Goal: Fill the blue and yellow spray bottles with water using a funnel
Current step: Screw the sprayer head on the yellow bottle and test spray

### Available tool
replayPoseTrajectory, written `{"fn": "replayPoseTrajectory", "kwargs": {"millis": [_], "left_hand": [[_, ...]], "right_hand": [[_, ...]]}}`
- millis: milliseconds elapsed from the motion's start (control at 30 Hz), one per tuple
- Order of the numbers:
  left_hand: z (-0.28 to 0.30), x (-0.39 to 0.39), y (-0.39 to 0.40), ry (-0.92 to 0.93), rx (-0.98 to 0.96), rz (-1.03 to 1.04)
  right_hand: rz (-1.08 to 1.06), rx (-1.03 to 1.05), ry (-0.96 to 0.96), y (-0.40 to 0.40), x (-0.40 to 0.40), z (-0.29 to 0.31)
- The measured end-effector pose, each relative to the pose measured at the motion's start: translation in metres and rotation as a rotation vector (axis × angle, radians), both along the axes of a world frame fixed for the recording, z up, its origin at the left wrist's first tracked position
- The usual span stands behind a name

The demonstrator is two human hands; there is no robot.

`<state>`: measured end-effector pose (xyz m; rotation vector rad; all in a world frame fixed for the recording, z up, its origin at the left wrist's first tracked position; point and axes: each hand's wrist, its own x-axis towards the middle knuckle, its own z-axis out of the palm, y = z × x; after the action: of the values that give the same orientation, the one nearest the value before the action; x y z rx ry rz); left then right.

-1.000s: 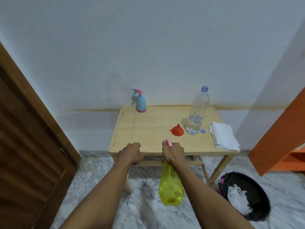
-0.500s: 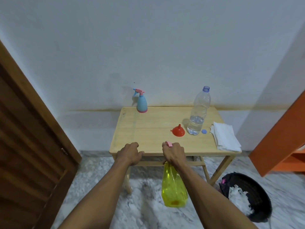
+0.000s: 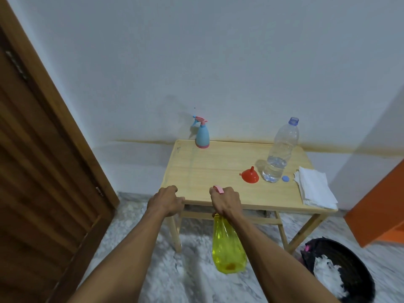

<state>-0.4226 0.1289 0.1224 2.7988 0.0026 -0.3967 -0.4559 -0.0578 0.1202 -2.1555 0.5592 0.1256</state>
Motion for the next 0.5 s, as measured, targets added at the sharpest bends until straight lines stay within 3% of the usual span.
{"fn": "replayPoseTrajectory", "kwargs": {"millis": [300,500], "left_hand": [[-0.005,-0.006,0.024,0.005,-0.003,0.032],[-0.006,-0.006,0.001,0.001,-0.088,-0.015]], "right_hand": [[0.032,0.043,-0.02,0.02,0.0,-0.008],[-0.038,0.049,-0.148,0.003,-0.016,0.01]]}}
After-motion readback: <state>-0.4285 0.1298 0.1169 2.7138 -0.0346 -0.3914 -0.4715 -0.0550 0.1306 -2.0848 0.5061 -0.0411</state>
